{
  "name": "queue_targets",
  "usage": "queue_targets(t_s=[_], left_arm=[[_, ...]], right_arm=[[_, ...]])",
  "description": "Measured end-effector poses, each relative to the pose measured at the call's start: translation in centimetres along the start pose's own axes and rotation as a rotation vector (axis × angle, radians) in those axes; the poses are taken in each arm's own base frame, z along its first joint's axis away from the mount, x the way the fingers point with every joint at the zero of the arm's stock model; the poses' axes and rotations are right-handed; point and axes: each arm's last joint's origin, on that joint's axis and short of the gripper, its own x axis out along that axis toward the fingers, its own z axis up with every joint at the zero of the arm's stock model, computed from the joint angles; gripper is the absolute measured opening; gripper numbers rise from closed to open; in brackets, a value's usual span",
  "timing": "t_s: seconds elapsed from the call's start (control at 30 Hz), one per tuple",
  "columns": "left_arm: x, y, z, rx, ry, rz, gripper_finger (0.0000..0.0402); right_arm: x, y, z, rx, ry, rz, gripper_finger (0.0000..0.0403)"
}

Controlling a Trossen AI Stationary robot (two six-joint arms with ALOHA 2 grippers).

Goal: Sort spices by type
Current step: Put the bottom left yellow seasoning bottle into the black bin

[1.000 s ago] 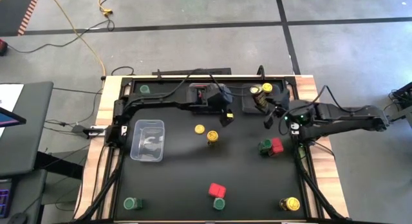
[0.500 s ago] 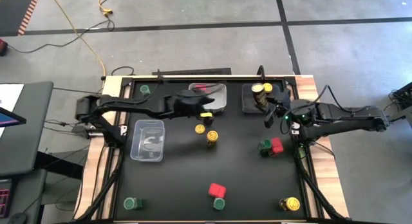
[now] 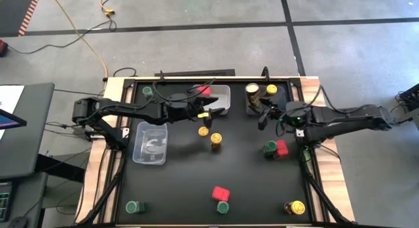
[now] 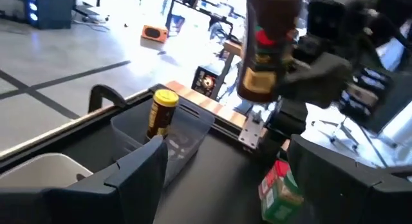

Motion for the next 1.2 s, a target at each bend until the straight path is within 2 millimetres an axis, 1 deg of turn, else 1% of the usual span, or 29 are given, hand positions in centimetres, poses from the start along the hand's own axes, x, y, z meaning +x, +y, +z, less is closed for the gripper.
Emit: queue_targets(t_s=[0.17,0.3,0.43,0.6,0.77,0.83,0.97,1.2], left_arm=[[0.0,0.0,0.1,-0.039,-0.012,0.003,0.0304],[0.0,-0.1,0.2,-0.010,-0.022,0.006,0.0305],[-0.2,-1.1,0.5,0.034,-0.087,-0.022,0.0305],[-0.2,-2.3,0.0,0.124,-0.143,0.023,0.0305],[1.3,-3.3,-0.1,0.153,-0.160,0.040,0.0305],[2.0,-3.6,0.2,0.154,-0.176,0.051,0.0305],[2.8,-3.9,0.5,0.150,-0.186,0.065,0.0305],[3.0,-3.7,0.3,0.134,-0.156,0.089,0.0300]], right_arm=[[2.0,2.0,0.1,-0.031,-0.078,0.042,0.0237],[3.3,3.1,-0.3,-0.032,-0.103,0.054,0.0237],[4.3,3.8,-0.7,-0.031,-0.104,0.068,0.0237],[5.0,4.8,0.1,-0.093,-0.110,0.096,0.0237],[6.0,5.7,0.6,-0.159,-0.104,0.087,0.0237],[6.3,6.0,0.6,-0.181,-0.093,0.088,0.0237],[6.6,6.5,0.5,-0.199,-0.071,0.094,0.0237],[6.6,6.7,0.6,-0.196,-0.079,0.094,0.0237]])
